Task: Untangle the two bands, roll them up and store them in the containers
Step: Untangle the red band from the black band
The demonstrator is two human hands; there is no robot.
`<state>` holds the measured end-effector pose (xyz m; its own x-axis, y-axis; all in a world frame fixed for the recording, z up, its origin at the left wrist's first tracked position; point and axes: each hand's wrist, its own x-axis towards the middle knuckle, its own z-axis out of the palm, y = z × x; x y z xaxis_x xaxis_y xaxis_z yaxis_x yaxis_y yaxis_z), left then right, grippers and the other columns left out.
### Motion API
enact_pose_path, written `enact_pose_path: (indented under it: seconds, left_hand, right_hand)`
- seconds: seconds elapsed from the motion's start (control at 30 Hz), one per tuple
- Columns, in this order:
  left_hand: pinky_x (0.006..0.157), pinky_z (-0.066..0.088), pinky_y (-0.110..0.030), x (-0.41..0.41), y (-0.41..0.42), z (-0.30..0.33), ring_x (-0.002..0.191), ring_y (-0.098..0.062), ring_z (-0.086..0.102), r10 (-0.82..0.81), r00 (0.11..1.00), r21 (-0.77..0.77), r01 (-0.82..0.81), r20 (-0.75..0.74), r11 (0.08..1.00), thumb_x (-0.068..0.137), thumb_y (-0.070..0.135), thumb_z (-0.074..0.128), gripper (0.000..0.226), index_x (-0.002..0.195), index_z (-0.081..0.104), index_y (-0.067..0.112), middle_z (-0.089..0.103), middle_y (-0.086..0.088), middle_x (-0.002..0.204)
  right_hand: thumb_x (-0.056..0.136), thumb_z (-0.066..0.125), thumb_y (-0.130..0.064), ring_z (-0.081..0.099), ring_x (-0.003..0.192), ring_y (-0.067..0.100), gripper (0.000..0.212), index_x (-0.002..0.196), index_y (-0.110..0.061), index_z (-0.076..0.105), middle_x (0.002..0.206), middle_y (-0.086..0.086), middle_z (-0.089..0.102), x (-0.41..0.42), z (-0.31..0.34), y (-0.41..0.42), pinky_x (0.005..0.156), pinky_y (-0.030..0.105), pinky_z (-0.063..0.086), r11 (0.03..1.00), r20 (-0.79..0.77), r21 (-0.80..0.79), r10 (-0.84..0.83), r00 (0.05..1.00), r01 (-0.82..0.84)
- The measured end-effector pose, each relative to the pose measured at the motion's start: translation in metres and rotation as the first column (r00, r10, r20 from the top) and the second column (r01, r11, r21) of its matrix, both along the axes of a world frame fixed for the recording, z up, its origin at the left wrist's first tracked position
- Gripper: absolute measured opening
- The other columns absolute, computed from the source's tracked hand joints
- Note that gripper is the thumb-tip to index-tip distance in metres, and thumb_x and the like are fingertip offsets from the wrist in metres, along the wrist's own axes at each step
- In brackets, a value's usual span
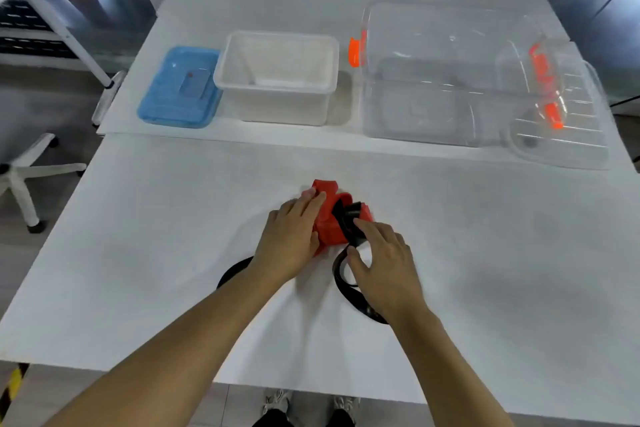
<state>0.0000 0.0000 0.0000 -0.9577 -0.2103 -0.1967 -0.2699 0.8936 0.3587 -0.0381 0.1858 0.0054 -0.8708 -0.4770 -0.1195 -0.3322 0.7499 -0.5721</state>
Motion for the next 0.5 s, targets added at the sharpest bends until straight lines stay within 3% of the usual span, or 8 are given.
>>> enact_pose_path:
  seconds: [0.07,0.2,0.37,0.43,0.5]
  left_hand:
    - [0.112,0.038,-0.045,-0.004,-0.004,-0.003,0.142,-0.031,0.042,0.031,0.999,0.023,-0.031,0.016,0.999,0.095,0.017,0.055,0.073,0.161,0.022,0.023,0.029,-0.003,0.167]
    - [0.099,0.048,-0.046,-0.004,-0.008,-0.007,0.119,-0.032,0.059,0.101,0.995,0.094,-0.100,-0.007,0.990,0.095,0.017,0.057,0.057,0.149,0.040,0.018,0.052,-0.005,0.148]
    - [0.083,0.049,-0.034,0.002,-0.009,-0.001,0.106,-0.026,0.062,0.147,0.989,0.236,-0.140,-0.012,0.962,0.096,0.019,0.059,0.044,0.138,0.046,0.014,0.056,-0.005,0.133]
    - [0.082,0.049,-0.034,0.009,-0.008,0.001,0.105,-0.025,0.063,0.182,0.983,0.296,-0.169,-0.017,0.940,0.095,0.018,0.059,0.041,0.133,0.045,0.017,0.058,-0.002,0.129]
    - [0.088,0.055,-0.042,0.017,-0.003,0.006,0.105,-0.023,0.066,0.251,0.968,0.371,-0.227,-0.019,0.901,0.093,0.021,0.060,0.041,0.130,0.044,0.022,0.062,0.001,0.124]
  right_hand:
    - [0.099,0.060,-0.029,0.054,0.125,0.023,0.050,0.148,-0.026,0.052,0.148,-0.002,0.054,-0.008,-0.005,-0.006,0.107,0.034,0.040,1.000,0.028,0.025,0.013,1.000,-0.013]
    - [0.100,0.058,-0.031,0.055,0.122,0.027,0.054,0.152,-0.025,0.046,0.149,0.000,0.053,-0.013,-0.017,-0.013,0.104,0.036,0.042,0.990,0.104,0.118,0.064,0.992,-0.076]
    - [0.099,0.057,-0.033,0.056,0.119,0.028,0.057,0.153,-0.025,0.042,0.146,0.001,0.055,-0.013,-0.022,-0.013,0.102,0.037,0.044,0.988,0.122,0.128,0.071,0.990,-0.087]
    - [0.099,0.057,-0.033,0.056,0.120,0.027,0.056,0.153,-0.025,0.042,0.144,0.001,0.056,-0.010,-0.021,-0.012,0.102,0.037,0.043,0.989,0.124,0.119,0.070,0.990,-0.085]
    - [0.099,0.057,-0.034,0.055,0.123,0.027,0.058,0.155,-0.026,0.040,0.145,0.001,0.055,-0.006,-0.020,-0.009,0.104,0.036,0.041,0.991,0.136,0.109,0.065,0.989,-0.080]
